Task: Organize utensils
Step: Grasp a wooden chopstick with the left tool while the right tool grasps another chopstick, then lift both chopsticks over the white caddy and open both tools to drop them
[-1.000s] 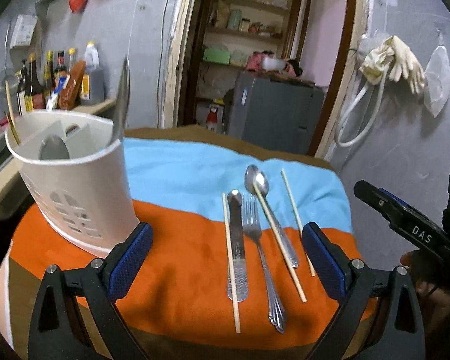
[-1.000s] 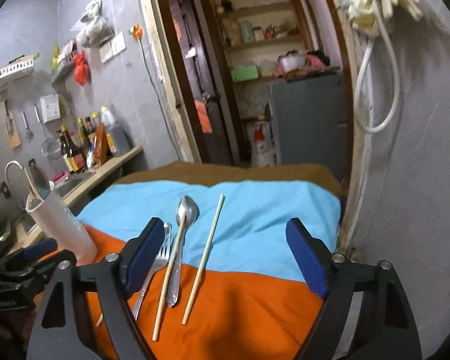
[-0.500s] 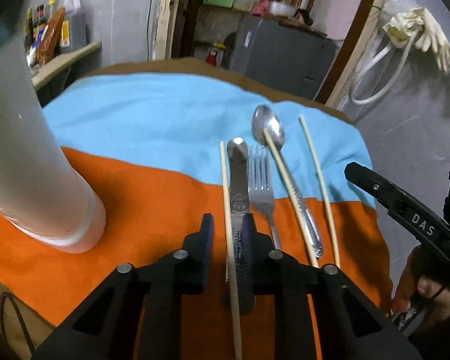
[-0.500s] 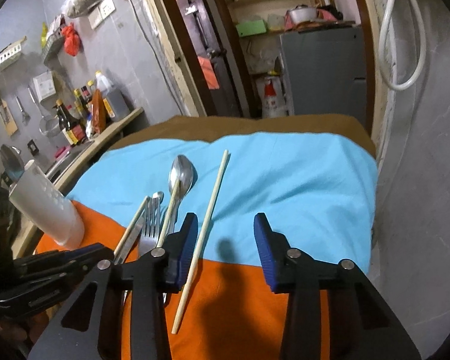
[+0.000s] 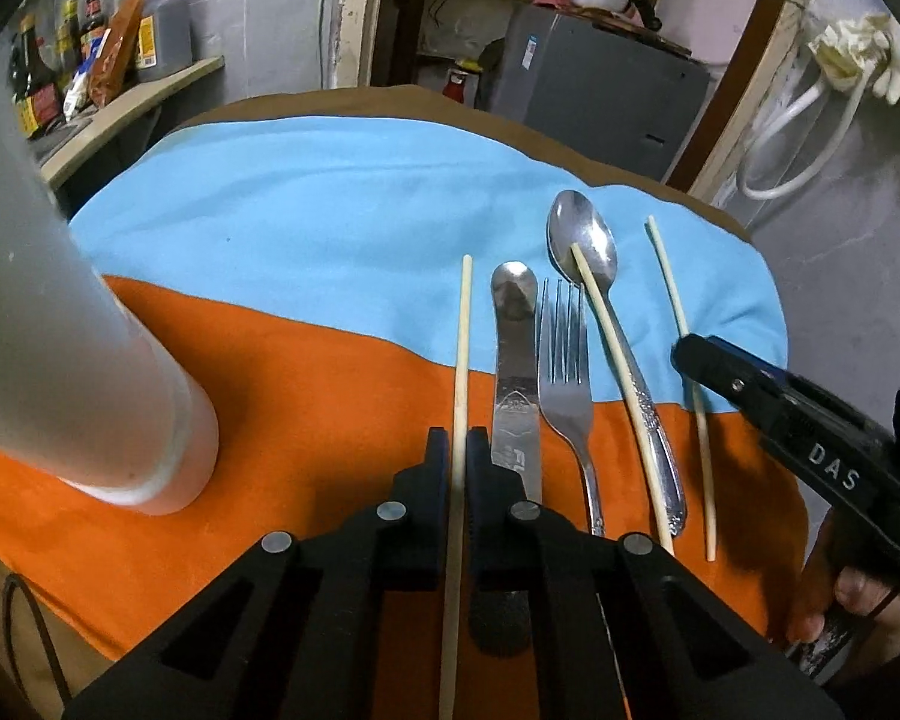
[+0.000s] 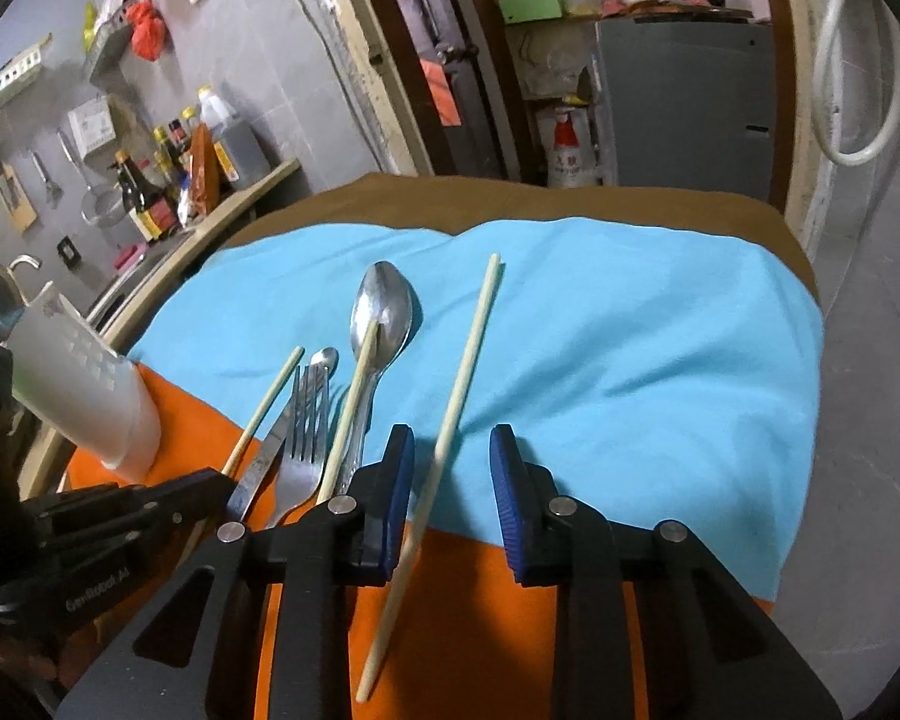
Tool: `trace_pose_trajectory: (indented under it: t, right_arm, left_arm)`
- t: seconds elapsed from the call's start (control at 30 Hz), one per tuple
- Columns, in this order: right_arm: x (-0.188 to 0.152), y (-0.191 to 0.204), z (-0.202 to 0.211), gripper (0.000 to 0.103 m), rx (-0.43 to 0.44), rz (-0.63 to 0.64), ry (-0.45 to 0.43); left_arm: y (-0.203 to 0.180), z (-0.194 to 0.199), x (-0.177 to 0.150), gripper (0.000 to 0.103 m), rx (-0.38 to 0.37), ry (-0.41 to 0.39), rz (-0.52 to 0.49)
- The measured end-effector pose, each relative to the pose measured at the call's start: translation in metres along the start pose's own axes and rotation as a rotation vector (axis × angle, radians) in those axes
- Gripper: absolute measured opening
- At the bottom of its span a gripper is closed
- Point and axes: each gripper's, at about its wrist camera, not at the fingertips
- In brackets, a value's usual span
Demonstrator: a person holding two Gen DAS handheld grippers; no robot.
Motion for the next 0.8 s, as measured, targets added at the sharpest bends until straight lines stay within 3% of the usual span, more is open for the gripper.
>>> trace_pose_trajectory:
  t: [0.4,0.47,0.57,0.67,0.8]
  right_arm:
    - [0.014,0.004,-0.02,0.022,-0.027,-0.005,0.053]
    - [0.016,0.005,-0.021,0.012,-0.052,-0.013,0.06]
    - [0.017,-0.002,-0.021,0.006,-0.042,-0.061,0.069]
    - [0.014,-0.006,-0.014,0.003,-0.03,-0.106,0.061]
    - [0.004,-0.013,0.01,0.003,0.022,-0.178,0.0]
  left_arm:
    - [-0.007,-0.018,0.023,0.003,0.05,0.031,-0.002]
    - [-0.009,-0.019,0.023,0.003,0.056,0.034,-0.011]
    - [-0.003,-0.016,0.023,0.002,0.028,0.03,0.026]
    - [-0.002,-0.005,0.019,0.002,-0.005,-0.01,0.031]
    - [-0.01,0.029,0.009,0.002,-0.1,-0.141,-0.011]
Point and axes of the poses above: each gripper's, at about its wrist camera, not at the fingertips, and z roughly against the way its jaws point, y to its left, x to its top, and after that the axes turned 7 degrees about -x, right-handed
